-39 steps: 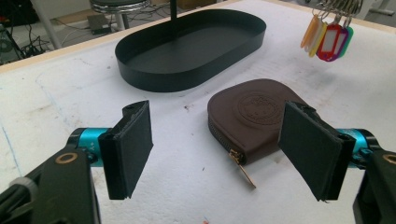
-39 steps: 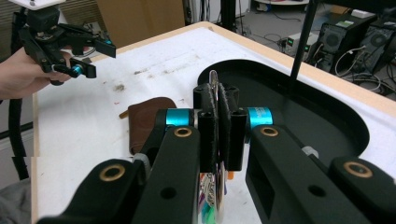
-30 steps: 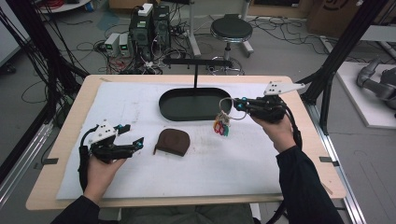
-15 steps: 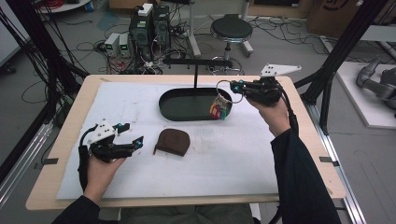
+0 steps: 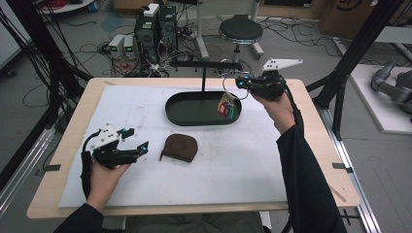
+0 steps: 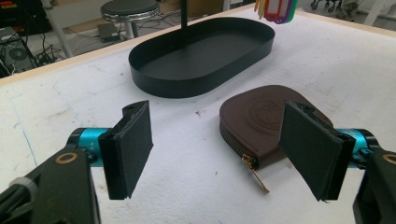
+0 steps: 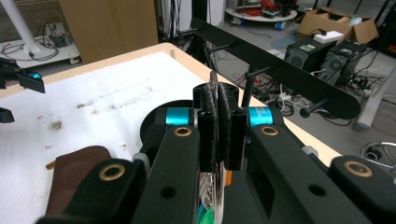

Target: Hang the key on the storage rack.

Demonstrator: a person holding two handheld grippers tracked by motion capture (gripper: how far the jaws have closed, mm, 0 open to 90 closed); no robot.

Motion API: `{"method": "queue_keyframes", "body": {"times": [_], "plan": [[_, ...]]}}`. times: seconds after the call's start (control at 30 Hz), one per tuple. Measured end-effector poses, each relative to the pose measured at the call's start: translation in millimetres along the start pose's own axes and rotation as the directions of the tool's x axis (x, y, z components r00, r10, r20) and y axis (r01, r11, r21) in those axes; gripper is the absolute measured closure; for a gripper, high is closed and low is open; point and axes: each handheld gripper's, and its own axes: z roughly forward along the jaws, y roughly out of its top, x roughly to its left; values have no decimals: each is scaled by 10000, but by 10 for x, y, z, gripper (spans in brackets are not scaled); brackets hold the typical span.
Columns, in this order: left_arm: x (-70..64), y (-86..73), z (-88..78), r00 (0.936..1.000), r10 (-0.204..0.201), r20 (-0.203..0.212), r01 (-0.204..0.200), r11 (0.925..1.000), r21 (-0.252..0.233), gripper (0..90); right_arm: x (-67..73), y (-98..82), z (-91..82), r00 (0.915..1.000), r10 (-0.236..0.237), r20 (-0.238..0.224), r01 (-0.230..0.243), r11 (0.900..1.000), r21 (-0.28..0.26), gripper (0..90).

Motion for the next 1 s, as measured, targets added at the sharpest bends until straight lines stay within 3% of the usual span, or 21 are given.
{"method": "queue_keyframes", "body": {"times": [0.53,1.0], "plan": [[21,-17,35,10000,-32,-60,33,9999,106,259,-274,-65,236,9989,376,269,-379,9992,84,874],[15,-25,51,10000,-12,-34,13,9999,150,259,-413,-142,336,9961,622,620,-629,9980,100,874]]}}
